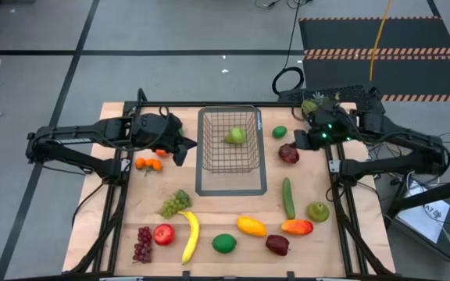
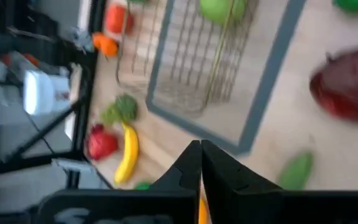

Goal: Build produce basket
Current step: Put the green pear into the gold wire basket

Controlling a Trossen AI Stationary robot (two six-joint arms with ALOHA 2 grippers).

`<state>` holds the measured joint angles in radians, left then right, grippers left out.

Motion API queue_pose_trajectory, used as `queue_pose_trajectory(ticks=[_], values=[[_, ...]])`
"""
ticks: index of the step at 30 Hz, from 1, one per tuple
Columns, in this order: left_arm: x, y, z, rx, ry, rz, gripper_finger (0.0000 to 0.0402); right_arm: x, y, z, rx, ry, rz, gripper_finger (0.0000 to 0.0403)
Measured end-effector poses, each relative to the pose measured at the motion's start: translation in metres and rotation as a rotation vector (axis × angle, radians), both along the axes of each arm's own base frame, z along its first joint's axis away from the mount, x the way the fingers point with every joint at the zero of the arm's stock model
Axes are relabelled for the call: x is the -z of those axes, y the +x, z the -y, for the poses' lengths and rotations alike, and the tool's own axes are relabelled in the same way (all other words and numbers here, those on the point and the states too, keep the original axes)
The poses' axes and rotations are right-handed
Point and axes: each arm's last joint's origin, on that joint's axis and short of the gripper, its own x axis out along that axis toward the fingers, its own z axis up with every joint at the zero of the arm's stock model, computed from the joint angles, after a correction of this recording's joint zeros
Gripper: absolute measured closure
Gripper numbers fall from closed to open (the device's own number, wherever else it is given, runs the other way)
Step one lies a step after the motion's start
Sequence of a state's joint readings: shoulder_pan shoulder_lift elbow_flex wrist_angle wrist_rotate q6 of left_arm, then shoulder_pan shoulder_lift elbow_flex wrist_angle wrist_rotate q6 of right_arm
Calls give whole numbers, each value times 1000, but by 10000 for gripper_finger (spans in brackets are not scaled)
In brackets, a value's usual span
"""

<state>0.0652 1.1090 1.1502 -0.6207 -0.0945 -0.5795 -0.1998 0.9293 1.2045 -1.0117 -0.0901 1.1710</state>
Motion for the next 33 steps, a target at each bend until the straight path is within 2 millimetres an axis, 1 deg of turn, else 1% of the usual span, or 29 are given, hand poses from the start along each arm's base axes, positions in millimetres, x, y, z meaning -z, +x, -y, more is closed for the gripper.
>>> queue_pose_trajectory(ticks=[4, 7, 9, 13, 15, 18, 23, 25, 29, 33], values=[[0, -3, 3, 38, 39, -48, 378, -21, 3, -24, -53, 53, -97, 402], [4, -5, 7, 58, 42, -98, 378, -26, 10, -42, -127, 105, -215, 402], [6, -7, 9, 65, 35, -124, 378, -24, 14, -55, -189, 154, -299, 402], [8, -9, 17, 75, 3, -153, 378, -14, 21, -81, -274, 248, -451, 393], [9, -9, 23, 93, -2, -158, 378, -8, 24, -92, -290, 286, -528, 381], [9, -10, 34, 124, -12, -155, 378, -1, 27, -103, -282, 291, -617, 355], [9, -12, 50, 124, -25, -146, 378, 11, 29, -110, -239, 261, -774, 305], [9, -13, 55, 133, -18, -144, 378, 16, 31, -112, -241, 248, -799, 286], [9, -14, 63, 166, -14, -144, 378, 35, 29, -111, -232, 244, -872, 251], [9, -15, 66, 178, -13, -144, 378, 56, 25, -111, -267, 256, -960, 224]])
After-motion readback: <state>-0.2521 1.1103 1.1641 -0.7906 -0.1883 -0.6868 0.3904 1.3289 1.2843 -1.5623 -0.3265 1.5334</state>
